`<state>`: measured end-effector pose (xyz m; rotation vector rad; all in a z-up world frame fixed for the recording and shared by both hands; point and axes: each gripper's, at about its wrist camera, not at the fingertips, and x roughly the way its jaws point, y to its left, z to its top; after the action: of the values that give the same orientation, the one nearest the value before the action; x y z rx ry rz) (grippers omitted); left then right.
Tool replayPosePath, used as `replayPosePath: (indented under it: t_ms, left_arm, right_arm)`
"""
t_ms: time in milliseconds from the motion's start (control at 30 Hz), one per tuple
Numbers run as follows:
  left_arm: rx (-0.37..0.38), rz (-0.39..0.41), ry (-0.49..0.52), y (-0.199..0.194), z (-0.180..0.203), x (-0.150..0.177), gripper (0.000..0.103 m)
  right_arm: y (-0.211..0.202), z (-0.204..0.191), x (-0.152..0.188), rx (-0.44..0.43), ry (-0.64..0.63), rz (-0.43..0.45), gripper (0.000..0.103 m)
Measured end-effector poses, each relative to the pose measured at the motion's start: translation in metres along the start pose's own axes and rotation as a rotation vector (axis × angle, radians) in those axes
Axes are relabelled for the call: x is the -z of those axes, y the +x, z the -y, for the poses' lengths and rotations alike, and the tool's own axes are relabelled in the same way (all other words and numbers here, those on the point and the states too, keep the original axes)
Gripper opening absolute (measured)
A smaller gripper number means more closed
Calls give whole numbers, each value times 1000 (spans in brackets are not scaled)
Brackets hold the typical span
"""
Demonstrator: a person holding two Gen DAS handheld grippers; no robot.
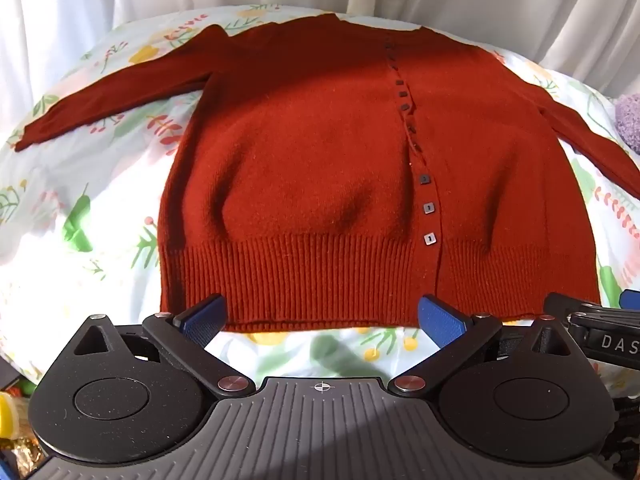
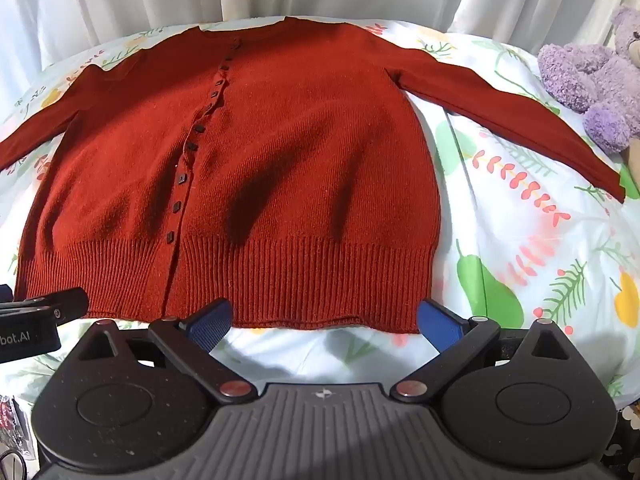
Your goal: Fold small clothes
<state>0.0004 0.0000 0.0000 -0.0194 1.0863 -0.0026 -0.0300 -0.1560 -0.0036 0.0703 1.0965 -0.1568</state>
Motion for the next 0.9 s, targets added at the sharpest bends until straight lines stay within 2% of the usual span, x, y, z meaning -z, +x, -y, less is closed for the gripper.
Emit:
replayPosePath:
  t_ms: [900]
  left_arm:
    - [37, -31, -11, 5, -3, 5, 103]
  right_arm:
    - [4, -2, 0, -4, 5, -1, 99]
